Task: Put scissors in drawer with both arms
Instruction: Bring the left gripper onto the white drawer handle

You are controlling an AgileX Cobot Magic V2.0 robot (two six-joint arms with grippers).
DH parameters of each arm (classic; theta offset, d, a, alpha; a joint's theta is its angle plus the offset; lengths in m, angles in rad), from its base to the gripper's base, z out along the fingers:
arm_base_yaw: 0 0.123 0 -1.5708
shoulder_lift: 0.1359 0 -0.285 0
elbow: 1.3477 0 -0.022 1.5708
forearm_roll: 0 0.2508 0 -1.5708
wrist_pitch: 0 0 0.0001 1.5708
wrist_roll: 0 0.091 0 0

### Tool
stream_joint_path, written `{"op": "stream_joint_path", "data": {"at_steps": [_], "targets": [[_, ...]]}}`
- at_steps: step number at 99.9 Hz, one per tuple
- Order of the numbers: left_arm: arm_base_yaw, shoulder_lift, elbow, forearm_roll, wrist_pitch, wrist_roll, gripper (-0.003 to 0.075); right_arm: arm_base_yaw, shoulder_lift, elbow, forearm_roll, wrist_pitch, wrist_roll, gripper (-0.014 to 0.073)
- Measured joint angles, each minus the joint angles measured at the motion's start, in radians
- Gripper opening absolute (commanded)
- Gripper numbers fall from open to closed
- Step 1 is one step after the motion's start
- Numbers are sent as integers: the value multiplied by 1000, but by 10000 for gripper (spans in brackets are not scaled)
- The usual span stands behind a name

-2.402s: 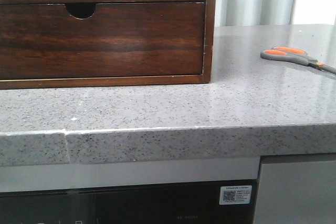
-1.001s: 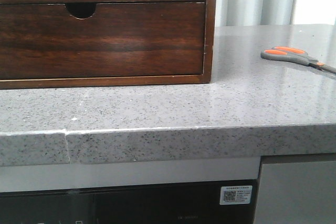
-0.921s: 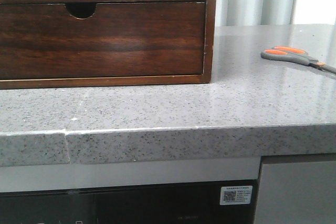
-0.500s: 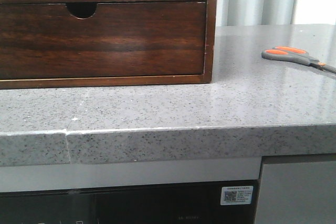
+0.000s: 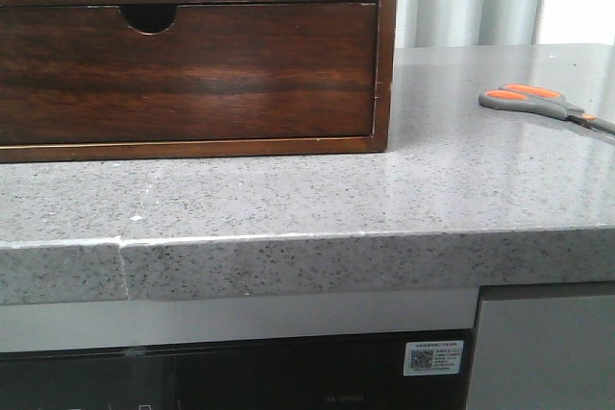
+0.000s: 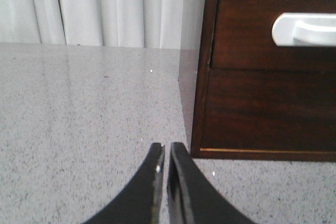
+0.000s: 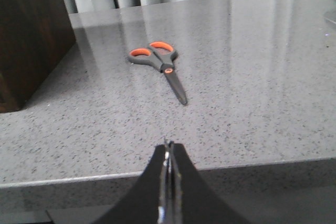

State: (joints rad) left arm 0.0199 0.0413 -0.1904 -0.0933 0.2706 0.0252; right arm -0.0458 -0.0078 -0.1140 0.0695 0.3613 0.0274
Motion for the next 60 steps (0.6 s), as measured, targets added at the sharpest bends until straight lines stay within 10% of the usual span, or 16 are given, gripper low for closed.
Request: {"op": "stream_joint_path", "data": {"at_steps": [35, 60], "targets": [[0, 145, -70, 6, -86, 0, 6, 4, 222, -122, 7, 72, 0, -55], [0, 192, -70, 27, -188, 0, 408, 4, 280, -124, 8, 72, 0, -55]]}}
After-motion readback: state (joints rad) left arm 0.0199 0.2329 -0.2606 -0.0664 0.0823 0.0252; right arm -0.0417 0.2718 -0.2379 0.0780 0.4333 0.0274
